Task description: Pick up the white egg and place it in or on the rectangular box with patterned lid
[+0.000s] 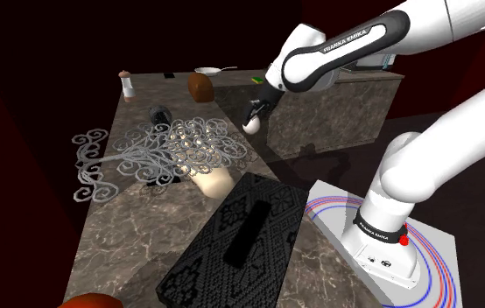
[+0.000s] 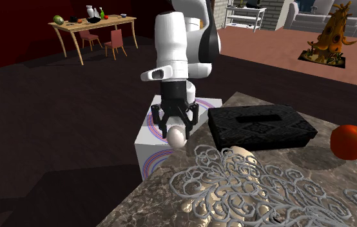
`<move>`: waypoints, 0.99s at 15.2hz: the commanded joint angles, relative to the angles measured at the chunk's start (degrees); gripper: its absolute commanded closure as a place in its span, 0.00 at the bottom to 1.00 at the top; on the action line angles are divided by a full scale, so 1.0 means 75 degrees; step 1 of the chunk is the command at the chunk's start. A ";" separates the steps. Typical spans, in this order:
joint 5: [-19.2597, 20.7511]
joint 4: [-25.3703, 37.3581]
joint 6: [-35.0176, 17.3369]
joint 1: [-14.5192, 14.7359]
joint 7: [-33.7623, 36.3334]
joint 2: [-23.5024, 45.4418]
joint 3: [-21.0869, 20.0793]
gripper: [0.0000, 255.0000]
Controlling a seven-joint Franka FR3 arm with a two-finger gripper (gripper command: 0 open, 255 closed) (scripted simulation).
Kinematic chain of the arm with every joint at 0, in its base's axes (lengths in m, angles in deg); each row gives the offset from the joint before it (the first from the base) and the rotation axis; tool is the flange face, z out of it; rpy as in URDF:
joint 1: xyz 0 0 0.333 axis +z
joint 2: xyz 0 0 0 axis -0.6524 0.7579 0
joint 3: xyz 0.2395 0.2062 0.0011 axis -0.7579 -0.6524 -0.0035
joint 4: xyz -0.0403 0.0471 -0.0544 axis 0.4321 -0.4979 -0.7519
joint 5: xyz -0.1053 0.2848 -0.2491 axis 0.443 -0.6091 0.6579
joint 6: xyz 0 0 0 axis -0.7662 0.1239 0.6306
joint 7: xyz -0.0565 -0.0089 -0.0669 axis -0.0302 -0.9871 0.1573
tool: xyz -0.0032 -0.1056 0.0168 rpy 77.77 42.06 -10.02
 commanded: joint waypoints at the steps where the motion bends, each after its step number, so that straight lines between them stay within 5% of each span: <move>1: 0.0050 0.0141 0.0256 -0.0039 0.0057 -0.0113 -0.0022 1.00; 7: 0.0159 0.0551 0.0900 -0.0117 0.0180 -0.0349 -0.0059 1.00; 15: -0.0057 -0.0425 0.1388 0.0298 0.1747 -0.1968 -0.1417 1.00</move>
